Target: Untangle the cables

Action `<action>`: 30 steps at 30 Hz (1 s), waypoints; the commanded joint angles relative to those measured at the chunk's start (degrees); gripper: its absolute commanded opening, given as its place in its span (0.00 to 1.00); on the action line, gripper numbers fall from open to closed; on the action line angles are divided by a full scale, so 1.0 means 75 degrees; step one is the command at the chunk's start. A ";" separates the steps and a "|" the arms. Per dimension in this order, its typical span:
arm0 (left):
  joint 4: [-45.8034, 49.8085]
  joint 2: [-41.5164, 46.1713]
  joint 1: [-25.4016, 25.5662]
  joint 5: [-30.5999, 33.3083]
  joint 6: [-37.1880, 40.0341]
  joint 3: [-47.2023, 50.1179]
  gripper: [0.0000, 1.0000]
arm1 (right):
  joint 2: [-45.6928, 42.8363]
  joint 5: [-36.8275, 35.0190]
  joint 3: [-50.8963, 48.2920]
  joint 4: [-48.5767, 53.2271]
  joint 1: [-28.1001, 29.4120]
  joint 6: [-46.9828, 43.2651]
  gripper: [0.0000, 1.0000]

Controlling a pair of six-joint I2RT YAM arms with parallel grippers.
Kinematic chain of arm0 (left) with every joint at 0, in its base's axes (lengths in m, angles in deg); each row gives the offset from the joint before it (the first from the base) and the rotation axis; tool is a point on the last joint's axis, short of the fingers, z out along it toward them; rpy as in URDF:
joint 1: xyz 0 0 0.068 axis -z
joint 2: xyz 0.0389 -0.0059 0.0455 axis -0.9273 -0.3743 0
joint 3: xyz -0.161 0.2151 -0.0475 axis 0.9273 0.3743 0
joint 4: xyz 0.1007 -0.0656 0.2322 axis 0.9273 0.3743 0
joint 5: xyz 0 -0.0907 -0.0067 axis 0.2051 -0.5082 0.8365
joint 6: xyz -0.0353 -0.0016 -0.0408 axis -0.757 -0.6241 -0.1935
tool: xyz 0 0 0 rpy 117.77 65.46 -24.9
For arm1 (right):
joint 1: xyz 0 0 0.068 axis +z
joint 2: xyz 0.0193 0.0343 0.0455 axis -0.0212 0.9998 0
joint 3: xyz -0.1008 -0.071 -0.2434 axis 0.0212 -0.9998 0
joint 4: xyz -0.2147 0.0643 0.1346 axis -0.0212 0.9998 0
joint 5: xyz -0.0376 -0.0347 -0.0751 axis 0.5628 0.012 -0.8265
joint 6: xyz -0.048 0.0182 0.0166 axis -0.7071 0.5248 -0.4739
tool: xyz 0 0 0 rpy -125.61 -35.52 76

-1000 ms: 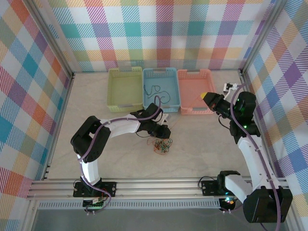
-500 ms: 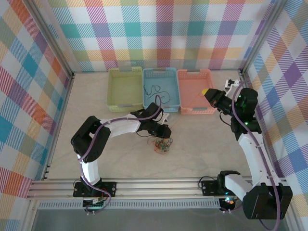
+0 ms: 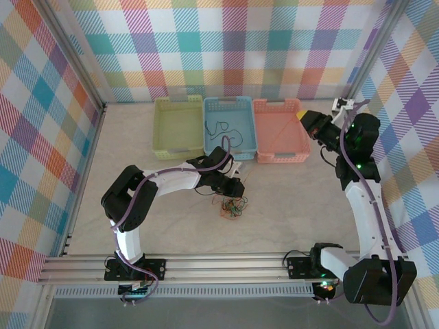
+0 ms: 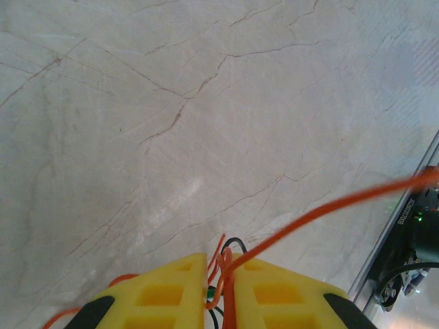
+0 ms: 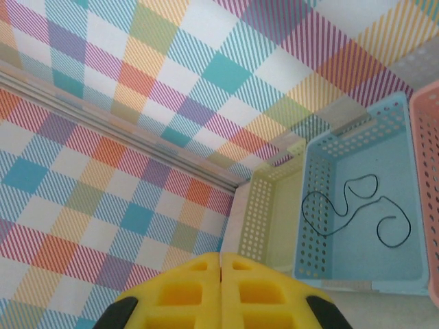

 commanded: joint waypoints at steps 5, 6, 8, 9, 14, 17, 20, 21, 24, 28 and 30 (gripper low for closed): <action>0.0243 -0.0015 0.0075 -0.0072 0.0134 -0.0131 0.17 | 0.0125 0.0105 0.0430 -0.0380 -0.0369 0.0322 0.00; 0.0245 0.0000 0.0071 -0.0072 0.0141 -0.0131 0.17 | 0.0127 0.0106 0.0435 -0.0393 -0.0412 0.0344 0.00; 0.0247 0.0000 0.0080 -0.0072 0.0133 -0.0119 0.17 | 0.0138 0.0106 0.0430 -0.0396 -0.0470 0.0354 0.00; 0.0245 -0.0003 0.0076 -0.0081 0.0137 -0.0122 0.17 | 0.0150 0.0121 0.0418 -0.0396 -0.0491 0.0370 0.00; 0.0248 0.0022 0.0078 -0.0079 0.0137 -0.0095 0.17 | 0.0090 0.0091 0.0206 -0.0210 -0.0575 0.0243 0.00; 0.0248 0.0032 0.0091 -0.0072 0.0135 -0.0084 0.17 | -0.0113 -0.0235 -0.0085 0.0243 -0.0591 -0.0113 0.00; 0.0243 0.0044 0.0090 -0.0082 0.0137 -0.0078 0.17 | -0.0480 -0.0724 -0.0560 0.0737 -0.0627 -0.0541 0.00; 0.0248 0.0051 0.0090 -0.0090 0.0132 -0.0072 0.17 | -0.0627 -0.0952 -0.0736 0.0999 -0.0657 -0.0752 0.00; 0.0245 0.0055 0.0094 -0.0084 0.0133 -0.0049 0.17 | -0.0985 -0.1644 -0.1197 0.1726 -0.0745 -0.1256 0.00; 0.0241 0.0056 0.0091 -0.0101 0.0145 -0.0059 0.17 | -0.1523 -0.2633 -0.1981 0.2353 -0.0964 -0.1689 0.00; 0.0219 0.0062 0.0093 -0.0101 0.0146 -0.0049 0.17 | -0.1664 -0.2823 -0.2357 0.2420 -0.1052 -0.1766 0.12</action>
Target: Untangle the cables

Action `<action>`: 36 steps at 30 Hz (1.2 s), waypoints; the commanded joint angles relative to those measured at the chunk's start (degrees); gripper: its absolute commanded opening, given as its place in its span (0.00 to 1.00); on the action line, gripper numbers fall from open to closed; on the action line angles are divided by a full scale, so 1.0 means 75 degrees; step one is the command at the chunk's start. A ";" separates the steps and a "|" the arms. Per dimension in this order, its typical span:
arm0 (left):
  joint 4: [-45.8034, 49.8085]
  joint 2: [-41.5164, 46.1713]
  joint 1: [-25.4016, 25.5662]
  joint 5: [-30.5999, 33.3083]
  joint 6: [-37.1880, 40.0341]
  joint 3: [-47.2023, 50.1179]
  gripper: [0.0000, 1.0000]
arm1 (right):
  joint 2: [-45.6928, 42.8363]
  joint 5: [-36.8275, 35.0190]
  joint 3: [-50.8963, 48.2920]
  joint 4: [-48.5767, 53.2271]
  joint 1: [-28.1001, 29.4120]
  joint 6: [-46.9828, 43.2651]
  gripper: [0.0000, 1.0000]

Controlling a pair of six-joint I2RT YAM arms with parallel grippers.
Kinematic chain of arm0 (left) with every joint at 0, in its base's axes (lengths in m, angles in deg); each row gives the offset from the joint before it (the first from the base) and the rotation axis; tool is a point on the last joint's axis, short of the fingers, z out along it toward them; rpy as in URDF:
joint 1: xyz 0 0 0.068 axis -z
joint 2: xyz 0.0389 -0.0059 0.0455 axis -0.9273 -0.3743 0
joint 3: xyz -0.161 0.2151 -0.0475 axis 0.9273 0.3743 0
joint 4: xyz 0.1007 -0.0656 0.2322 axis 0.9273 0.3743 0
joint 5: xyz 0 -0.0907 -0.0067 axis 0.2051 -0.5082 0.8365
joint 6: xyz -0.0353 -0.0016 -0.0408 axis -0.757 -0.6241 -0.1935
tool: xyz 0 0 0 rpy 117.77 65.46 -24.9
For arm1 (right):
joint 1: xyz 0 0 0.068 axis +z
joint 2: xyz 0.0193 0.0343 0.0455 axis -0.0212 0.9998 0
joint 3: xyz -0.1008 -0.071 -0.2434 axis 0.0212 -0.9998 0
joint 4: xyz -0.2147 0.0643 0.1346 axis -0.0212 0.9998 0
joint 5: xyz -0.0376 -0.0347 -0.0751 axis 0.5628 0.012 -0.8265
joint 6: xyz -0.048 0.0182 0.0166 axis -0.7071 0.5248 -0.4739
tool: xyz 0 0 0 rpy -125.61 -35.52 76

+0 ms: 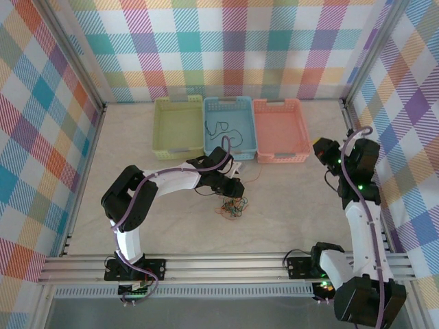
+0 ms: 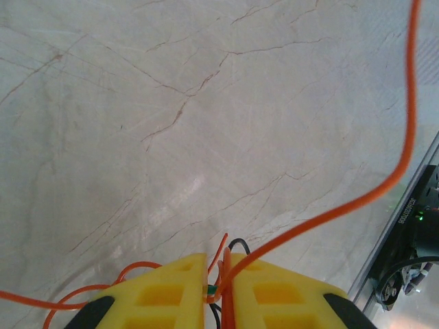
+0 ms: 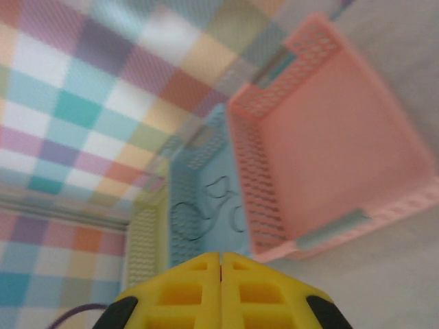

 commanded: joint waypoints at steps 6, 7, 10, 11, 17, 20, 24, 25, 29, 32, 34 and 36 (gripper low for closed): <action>0.0188 0.0067 0.0090 -0.0108 0.0150 -0.0047 0.17 | -0.0299 -0.0130 -0.1133 0.0502 -0.0195 -0.0508 0.44; 0.0187 0.0067 0.0081 -0.0117 0.0150 -0.0048 0.17 | -0.0365 0.0069 -0.1208 0.0515 -0.0191 -0.0487 0.48; 0.0187 0.0068 0.0084 -0.0115 0.0161 -0.0043 0.17 | -0.0581 0.0250 -0.1247 0.0844 -0.0194 -0.0575 0.52; 0.0191 0.0069 0.0090 -0.0108 0.0156 -0.0043 0.17 | -0.0674 0.0448 -0.1318 0.0814 -0.0191 -0.0496 0.52; 0.0218 0.0053 0.0098 -0.0119 0.0172 -0.0071 0.17 | -0.0646 0.1980 -0.2496 -0.0866 0.0641 0.1316 0.48; 0.0196 0.0055 0.0102 -0.0113 0.0176 -0.0073 0.17 | -0.0299 0.1586 -0.2906 -0.1713 0.1858 0.2044 0.49; 0.0205 0.0056 0.0107 -0.0116 0.0189 -0.0058 0.17 | 0.0393 0.0747 -0.3068 -0.2542 0.3108 0.2512 0.53; 0.0189 0.0059 0.0114 -0.0112 0.0187 -0.0054 0.17 | 0.0642 0.0629 -0.3096 -0.2796 0.3300 0.2666 0.53; 0.0167 0.0091 0.0114 -0.0108 0.0186 -0.0026 0.17 | 0.1815 0.0639 -0.3165 -0.4018 0.3824 0.3391 0.53; 0.0163 0.0092 0.0113 -0.0119 0.0190 -0.0025 0.17 | 0.2516 0.0492 -0.3006 -0.4549 0.4156 0.3702 0.53; 0.0166 0.0102 0.0112 -0.0119 0.0180 -0.0014 0.17 | 0.3018 0.0490 -0.2795 -0.4809 0.4324 0.3861 0.53; 0.0155 0.0113 0.0108 -0.0119 0.0188 0.0004 0.17 | 0.3366 0.0385 -0.2696 -0.5070 0.4422 0.4036 0.54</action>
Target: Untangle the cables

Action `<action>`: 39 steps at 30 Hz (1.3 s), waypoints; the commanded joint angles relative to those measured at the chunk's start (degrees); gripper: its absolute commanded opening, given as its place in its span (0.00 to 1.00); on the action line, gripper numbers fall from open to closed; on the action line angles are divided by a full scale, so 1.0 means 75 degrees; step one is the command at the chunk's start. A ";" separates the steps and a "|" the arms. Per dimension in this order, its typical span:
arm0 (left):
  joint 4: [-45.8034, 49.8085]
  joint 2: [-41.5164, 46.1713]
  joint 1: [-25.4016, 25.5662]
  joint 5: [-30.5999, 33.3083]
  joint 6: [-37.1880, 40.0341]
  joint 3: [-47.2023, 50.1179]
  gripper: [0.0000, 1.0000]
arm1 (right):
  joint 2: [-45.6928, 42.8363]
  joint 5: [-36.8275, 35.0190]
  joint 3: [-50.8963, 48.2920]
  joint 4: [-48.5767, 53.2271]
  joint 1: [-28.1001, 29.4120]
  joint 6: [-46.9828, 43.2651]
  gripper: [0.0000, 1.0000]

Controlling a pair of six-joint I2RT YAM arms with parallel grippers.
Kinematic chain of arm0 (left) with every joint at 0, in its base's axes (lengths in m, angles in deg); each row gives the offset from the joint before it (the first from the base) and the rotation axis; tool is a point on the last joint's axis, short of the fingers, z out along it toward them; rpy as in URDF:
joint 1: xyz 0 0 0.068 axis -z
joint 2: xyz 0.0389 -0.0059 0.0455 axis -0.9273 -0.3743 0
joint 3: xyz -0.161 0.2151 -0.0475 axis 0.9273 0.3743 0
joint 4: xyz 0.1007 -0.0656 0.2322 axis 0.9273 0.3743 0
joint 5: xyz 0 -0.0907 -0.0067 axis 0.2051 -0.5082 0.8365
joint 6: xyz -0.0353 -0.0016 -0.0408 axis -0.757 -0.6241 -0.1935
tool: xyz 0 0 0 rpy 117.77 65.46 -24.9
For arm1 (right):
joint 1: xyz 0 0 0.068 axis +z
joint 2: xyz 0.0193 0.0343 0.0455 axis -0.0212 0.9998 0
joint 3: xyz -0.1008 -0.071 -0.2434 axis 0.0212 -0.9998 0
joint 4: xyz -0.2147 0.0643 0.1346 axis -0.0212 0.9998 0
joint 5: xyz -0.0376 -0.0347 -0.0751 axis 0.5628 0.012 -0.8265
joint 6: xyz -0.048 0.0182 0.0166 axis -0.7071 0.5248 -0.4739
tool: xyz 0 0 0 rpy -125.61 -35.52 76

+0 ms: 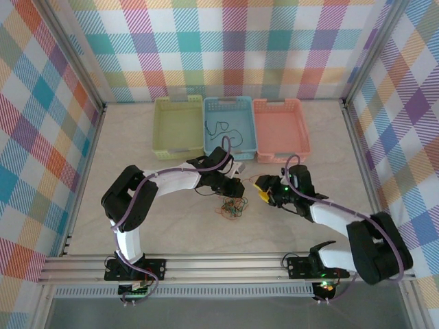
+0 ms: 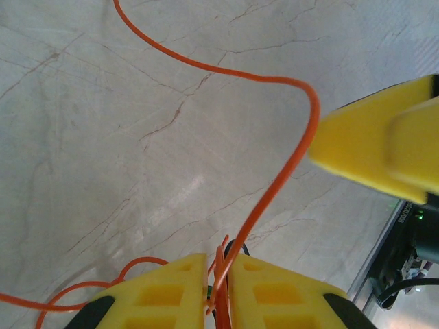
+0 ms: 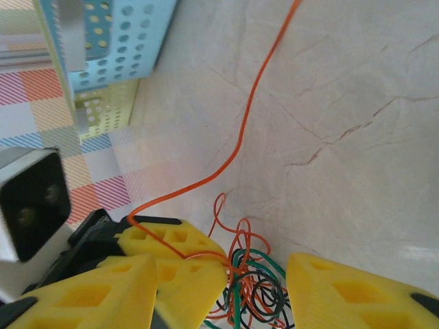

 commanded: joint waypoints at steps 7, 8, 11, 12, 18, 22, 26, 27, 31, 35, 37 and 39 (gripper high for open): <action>0.0130 0.0115 0.0101 -0.0140 0.0188 0.0010 0.17 | 0.1365 -0.0439 0.0414 -0.2042 0.0260 0.1273 0.55; 0.0139 0.0114 0.0096 -0.0148 0.0194 0.0010 0.17 | 0.1502 -0.0437 0.0449 -0.2151 0.0261 0.1338 0.55; 0.0147 0.0126 0.0103 -0.0140 0.0207 0.0011 0.17 | 0.1709 -0.0666 0.0591 -0.2154 0.0271 0.1373 0.55; 0.0139 0.0132 0.0099 -0.0140 0.0211 0.0010 0.17 | 0.1765 -0.0737 0.0622 -0.2165 0.0271 0.1419 0.55; 0.0134 0.0120 0.0094 -0.0149 0.0203 0.0010 0.17 | 0.2112 -0.0625 0.0945 -0.2656 0.0271 0.1750 0.56; 0.0137 0.0126 0.0098 -0.0144 0.0211 0.0013 0.17 | 0.2295 -0.0320 0.1096 -0.3020 0.0385 0.2090 0.58; 0.0131 0.0127 0.0095 -0.0155 0.0219 0.0017 0.17 | 0.2488 -0.0203 0.1161 -0.3021 0.0435 0.2197 0.59; 0.0136 0.0124 0.0096 -0.0153 0.0217 0.0020 0.17 | 0.2546 -0.0179 0.1142 -0.3103 0.0436 0.2240 0.59; 0.0123 0.0137 0.0097 -0.0145 0.0223 0.0042 0.17 | 0.2449 -0.0290 0.1106 -0.2952 0.0435 0.2017 0.58; 0.0120 0.0139 0.0096 -0.0151 0.0229 0.0041 0.17 | 0.2133 -0.0420 0.0988 -0.2518 0.0415 0.1547 0.54; 0.0107 0.0149 0.0099 -0.0151 0.0227 0.0035 0.17 | 0.1847 -0.0625 0.0887 -0.2023 0.0378 0.1259 0.54; 0.0112 0.0152 0.0101 -0.0151 0.0216 0.0048 0.17 | 0.1548 -0.0836 0.0700 -0.1748 0.0325 0.1147 0.55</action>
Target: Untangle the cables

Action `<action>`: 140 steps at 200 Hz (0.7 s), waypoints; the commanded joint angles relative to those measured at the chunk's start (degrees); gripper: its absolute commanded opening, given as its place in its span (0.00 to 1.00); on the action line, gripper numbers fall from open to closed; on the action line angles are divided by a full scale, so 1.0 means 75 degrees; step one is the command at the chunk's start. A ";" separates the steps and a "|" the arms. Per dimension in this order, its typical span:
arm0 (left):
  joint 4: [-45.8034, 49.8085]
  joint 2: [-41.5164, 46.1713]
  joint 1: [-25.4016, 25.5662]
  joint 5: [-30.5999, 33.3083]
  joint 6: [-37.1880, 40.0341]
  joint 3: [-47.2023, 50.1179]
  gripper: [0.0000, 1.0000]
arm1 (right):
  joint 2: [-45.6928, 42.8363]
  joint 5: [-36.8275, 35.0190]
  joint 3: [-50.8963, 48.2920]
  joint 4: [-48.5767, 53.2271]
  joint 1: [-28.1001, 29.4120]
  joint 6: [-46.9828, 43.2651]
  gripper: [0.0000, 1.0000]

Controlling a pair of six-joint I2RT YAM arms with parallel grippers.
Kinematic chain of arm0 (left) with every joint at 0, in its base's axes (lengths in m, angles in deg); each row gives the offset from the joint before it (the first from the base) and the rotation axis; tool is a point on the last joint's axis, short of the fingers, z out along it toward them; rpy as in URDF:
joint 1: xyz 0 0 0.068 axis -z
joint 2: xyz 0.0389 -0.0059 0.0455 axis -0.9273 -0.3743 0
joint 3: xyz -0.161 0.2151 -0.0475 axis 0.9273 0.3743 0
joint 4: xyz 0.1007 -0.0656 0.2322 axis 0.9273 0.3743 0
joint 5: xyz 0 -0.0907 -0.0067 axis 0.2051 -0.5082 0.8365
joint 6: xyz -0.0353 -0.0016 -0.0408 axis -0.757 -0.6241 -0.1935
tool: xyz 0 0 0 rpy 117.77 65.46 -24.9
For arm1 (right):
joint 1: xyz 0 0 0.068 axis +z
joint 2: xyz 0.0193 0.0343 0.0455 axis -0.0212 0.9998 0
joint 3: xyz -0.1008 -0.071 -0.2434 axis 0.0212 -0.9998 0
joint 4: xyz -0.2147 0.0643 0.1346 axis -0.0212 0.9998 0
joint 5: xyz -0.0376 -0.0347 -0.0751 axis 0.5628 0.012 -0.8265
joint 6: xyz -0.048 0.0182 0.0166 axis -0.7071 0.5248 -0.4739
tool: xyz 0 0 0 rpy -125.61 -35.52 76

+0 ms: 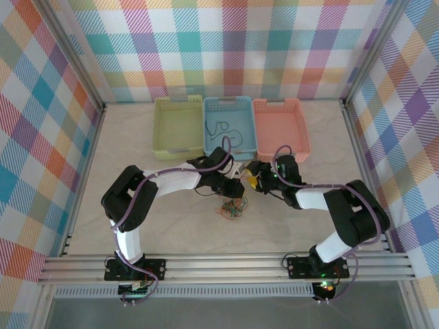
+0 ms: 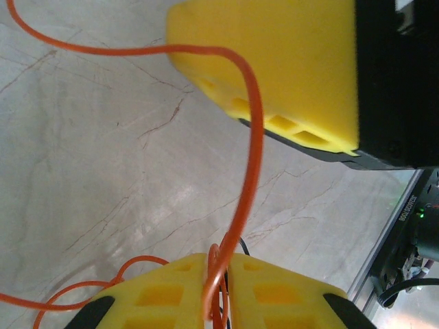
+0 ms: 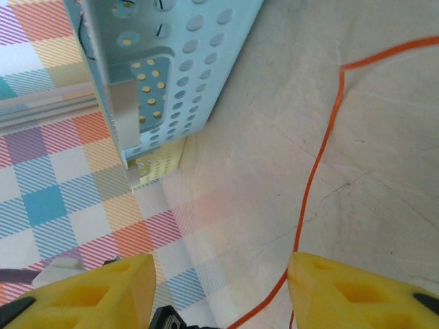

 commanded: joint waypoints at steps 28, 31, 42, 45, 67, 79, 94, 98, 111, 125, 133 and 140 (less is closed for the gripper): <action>0.0063 0.0164 0.0081 -0.0172 0.0187 0.0054 0.17 | -0.0930 -0.0067 -0.0426 0.0734 -0.0078 -0.0460 0.58; 0.0055 0.0172 0.0083 -0.0164 0.0187 0.0063 0.17 | -0.0957 -0.0061 -0.0438 0.0760 -0.0075 -0.0452 0.58; 0.0043 0.0170 0.0084 -0.0171 0.0188 0.0065 0.17 | -0.1045 -0.0072 -0.0482 0.0790 -0.0072 -0.0302 0.58; 0.0032 0.0181 0.0082 -0.0174 0.0186 0.0077 0.17 | -0.1068 -0.0064 -0.0493 0.0784 -0.0078 -0.0248 0.57; 0.0004 0.0208 0.0081 -0.0175 0.0188 0.0101 0.17 | -0.1163 0.0057 -0.0431 0.0773 -0.0055 -0.0026 0.57; -0.0006 0.0208 0.0080 -0.0181 0.0198 0.0109 0.17 | -0.1179 0.0023 -0.0384 0.0832 -0.0023 0.0068 0.57; 0.0005 0.0214 0.0084 -0.0186 0.0204 0.0101 0.17 | -0.1201 -0.0081 -0.0334 0.1008 0.0008 0.0239 0.56; -0.0003 0.0210 0.0088 -0.0192 0.0197 0.0101 0.17 | -0.1201 -0.0124 -0.0300 0.1106 0.0026 0.0345 0.55; -0.0006 0.0214 0.0088 -0.0189 0.0204 0.0113 0.17 | -0.1185 -0.0175 -0.0137 0.1534 0.0076 0.0538 0.53; -0.0009 0.0209 0.0088 -0.0187 0.0202 0.0113 0.17 | -0.1061 -0.0183 -0.0045 0.1434 0.0146 0.0610 0.52; -0.0007 0.0208 0.0092 -0.0191 0.0195 0.0113 0.17 | -0.0968 -0.0154 -0.0003 0.1281 0.0189 0.0704 0.52; -0.0006 0.0208 0.0092 -0.0192 0.0200 0.0113 0.17 | -0.0885 -0.0112 0.0052 0.1202 0.0225 0.0762 0.51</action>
